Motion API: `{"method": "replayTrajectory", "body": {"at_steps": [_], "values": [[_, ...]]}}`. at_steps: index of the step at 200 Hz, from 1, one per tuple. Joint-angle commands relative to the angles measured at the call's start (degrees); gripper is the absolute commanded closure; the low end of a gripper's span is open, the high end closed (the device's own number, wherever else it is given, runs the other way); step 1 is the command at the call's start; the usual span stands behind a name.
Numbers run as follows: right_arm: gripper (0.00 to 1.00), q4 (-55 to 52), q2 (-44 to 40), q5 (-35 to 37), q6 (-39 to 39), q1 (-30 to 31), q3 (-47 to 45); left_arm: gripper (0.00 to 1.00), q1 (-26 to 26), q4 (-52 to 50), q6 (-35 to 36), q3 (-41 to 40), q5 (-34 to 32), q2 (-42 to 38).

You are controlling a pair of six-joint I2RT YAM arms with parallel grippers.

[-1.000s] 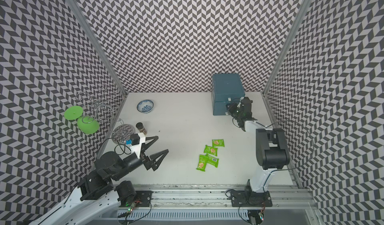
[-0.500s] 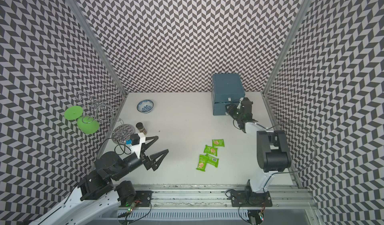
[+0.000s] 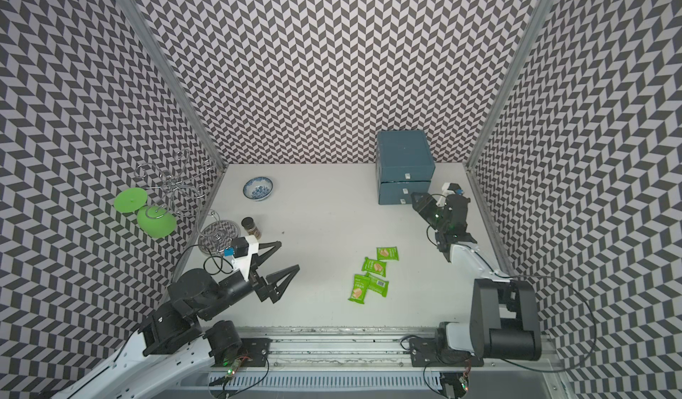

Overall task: Place the cookies into the drawer by color
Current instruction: Open the drawer in the storage box.

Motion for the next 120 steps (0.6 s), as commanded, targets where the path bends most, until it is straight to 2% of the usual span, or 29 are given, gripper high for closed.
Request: {"method": "replayTrajectory", "body": {"at_steps": [1, 28, 67, 120], "values": [[0.46, 7.0, 2.7, -4.4, 3.7, -1.1, -2.4, 0.0, 0.4, 1.5, 0.0, -0.4, 0.8, 0.0], [0.51, 12.6, 9.1, -8.0, 6.3, -1.3, -2.4, 0.0, 0.4, 1.4, -0.1, -0.4, 0.8, 0.2], [0.49, 14.5, 18.3, -8.7, 6.9, -1.2, 1.8, 0.0, 0.6, 1.5, 0.0, -0.4, 0.8, 0.3], [0.49, 15.6, 25.5, -9.0, 7.0, -1.1, 5.8, 0.01, 1.0, 1.6, -0.1, -0.5, 1.1, 0.6]]}}
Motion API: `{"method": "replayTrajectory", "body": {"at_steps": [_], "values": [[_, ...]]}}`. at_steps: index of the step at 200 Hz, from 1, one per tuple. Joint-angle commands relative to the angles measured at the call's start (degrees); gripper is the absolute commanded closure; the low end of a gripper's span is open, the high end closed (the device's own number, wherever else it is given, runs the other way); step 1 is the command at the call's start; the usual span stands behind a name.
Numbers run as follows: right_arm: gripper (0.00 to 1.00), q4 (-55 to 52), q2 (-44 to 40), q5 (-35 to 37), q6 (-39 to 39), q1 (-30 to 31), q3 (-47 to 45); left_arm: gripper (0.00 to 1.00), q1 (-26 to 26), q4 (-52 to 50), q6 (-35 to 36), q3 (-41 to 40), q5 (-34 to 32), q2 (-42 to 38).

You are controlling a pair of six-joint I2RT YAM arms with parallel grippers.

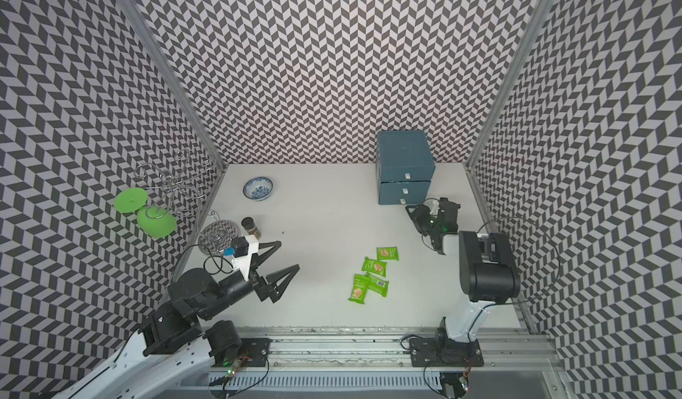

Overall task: Place the cookies into the drawer by color
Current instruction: Open the drawer in the storage box.

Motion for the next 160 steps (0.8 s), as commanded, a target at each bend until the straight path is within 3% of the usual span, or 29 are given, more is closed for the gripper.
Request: {"method": "replayTrajectory", "body": {"at_steps": [1, 160], "values": [[0.49, 4.2, 2.7, -1.0, 0.2, 0.1, 2.3, 0.0, 0.5, 1.6, -0.1, -0.5, 0.7, 0.4], [0.58, 8.2, 15.9, -1.5, 6.5, 2.2, 12.9, 0.01, 1.1, 1.6, 0.0, -0.4, 1.2, 0.8]]}}
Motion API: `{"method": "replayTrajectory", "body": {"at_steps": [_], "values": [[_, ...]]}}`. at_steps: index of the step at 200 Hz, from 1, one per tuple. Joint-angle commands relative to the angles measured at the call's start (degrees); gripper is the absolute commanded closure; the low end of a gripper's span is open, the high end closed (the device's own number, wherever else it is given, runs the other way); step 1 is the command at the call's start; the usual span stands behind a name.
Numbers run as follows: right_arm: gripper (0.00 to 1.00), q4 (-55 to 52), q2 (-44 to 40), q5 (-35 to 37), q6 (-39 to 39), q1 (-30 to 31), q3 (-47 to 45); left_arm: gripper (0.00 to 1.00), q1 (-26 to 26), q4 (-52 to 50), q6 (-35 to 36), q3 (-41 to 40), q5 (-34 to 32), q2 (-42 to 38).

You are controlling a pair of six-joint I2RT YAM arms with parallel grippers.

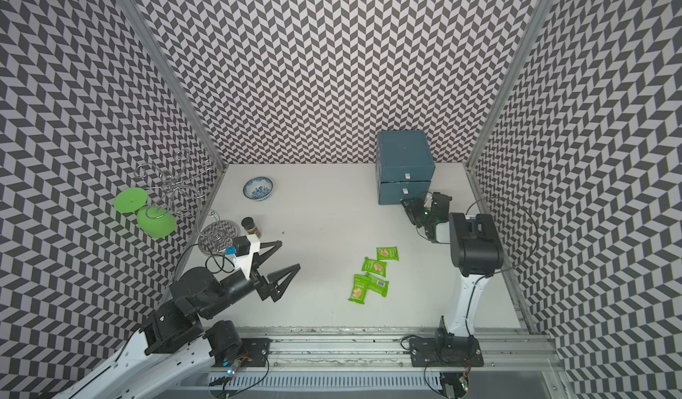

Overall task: Place the cookies into the drawer by color
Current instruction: Open the drawer in the storage box.

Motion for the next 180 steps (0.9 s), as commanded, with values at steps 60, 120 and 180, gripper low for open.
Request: {"method": "replayTrajectory", "body": {"at_steps": [60, 120, 180], "values": [[0.77, 4.8, 3.4, 0.2, 2.0, 0.5, 3.1, 0.0, 0.4, 1.6, -0.1, -0.4, 0.9, 0.2], [0.99, 5.9, 2.7, 0.0, 2.0, 0.5, 1.7, 0.0, 0.5, 1.6, 0.0, -0.5, 1.0, 0.3], [1.0, 7.7, -1.3, -0.8, 1.6, 0.5, -2.9, 0.0, 0.5, 1.6, 0.0, -0.4, 1.1, 0.3]]}}
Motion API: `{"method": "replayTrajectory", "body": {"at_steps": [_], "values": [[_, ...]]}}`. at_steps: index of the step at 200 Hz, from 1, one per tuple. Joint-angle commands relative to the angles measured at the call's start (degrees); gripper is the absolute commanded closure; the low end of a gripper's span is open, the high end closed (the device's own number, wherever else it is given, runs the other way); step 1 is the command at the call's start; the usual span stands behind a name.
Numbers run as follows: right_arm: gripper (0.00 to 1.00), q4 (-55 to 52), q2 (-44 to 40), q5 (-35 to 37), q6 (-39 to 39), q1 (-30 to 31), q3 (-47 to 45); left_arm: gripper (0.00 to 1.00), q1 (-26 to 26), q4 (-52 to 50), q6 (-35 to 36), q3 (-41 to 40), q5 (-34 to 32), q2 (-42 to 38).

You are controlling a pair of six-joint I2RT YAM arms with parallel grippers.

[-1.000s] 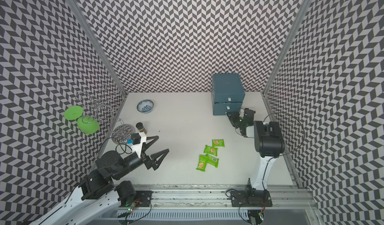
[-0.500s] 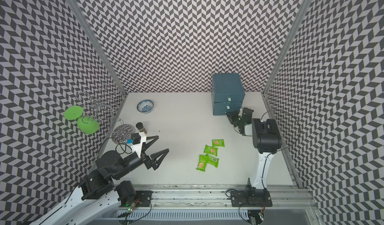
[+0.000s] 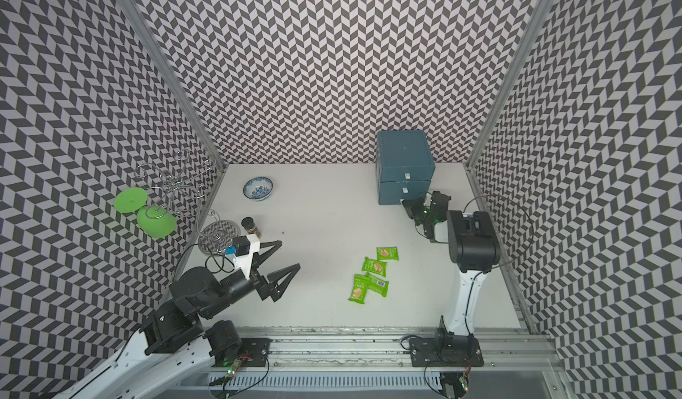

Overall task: Place the cookies into the drawer by color
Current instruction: Open the drawer in the storage box.

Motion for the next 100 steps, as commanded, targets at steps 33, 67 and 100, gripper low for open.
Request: {"method": "replayTrajectory", "body": {"at_steps": [33, 67, 100], "values": [[1.0, 2.0, -6.7, -1.6, -2.3, 0.3, -6.0, 0.01, 0.4, 1.5, 0.0, -0.5, 0.9, 0.2], [1.0, 2.6, -10.4, -2.4, -2.3, 0.1, -9.9, 0.01, 0.5, 1.6, -0.1, -0.5, 1.0, 0.3], [1.0, 2.9, -14.9, -3.4, -2.6, 0.1, -14.0, 0.01, 0.6, 1.7, 0.0, -0.5, 1.1, 0.4]]}}
